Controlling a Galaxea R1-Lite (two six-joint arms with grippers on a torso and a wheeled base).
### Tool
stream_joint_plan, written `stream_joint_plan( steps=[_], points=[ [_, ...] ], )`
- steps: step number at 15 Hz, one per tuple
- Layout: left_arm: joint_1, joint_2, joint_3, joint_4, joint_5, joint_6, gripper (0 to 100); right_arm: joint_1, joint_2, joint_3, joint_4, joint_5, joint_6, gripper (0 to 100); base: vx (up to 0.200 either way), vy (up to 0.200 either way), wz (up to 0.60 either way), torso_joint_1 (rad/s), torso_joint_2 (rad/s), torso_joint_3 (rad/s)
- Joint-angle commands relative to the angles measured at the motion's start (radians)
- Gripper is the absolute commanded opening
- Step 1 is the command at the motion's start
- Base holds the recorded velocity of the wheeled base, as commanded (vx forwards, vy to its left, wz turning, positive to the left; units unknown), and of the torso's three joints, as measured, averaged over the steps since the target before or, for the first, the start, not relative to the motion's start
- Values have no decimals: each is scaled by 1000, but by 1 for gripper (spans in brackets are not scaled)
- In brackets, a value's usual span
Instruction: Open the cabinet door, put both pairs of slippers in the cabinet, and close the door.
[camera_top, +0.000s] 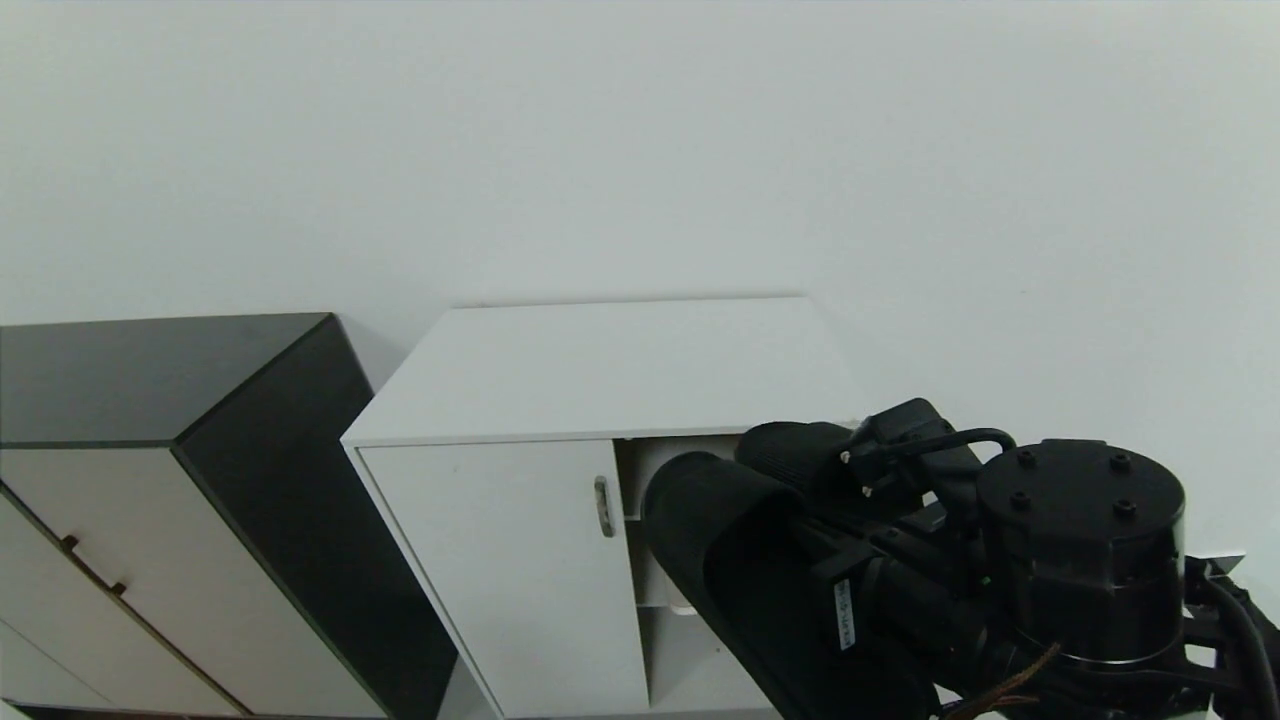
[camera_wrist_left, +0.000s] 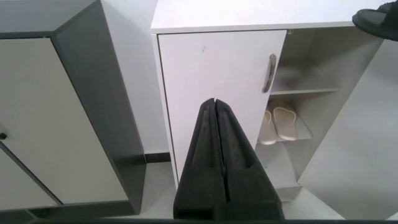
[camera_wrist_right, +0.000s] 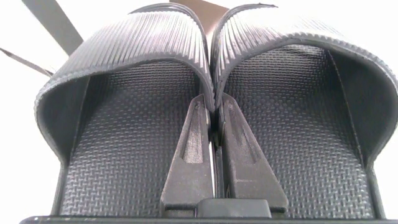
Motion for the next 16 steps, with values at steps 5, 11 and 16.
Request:
stream_joint_plan(
  steps=[5, 11, 16],
  points=[
    [1, 0, 0, 0, 0, 0, 0, 3, 4, 8, 0, 22, 1, 0, 0, 0, 0, -17, 39, 21],
    [1, 0, 0, 0, 0, 0, 0, 3, 4, 14, -2, 22, 0, 0, 0, 0, 0, -205, 498, 282],
    [1, 0, 0, 0, 0, 0, 0, 3, 4, 16, 0, 22, 0, 0, 0, 0, 0, -205, 523, 312]
  ],
)
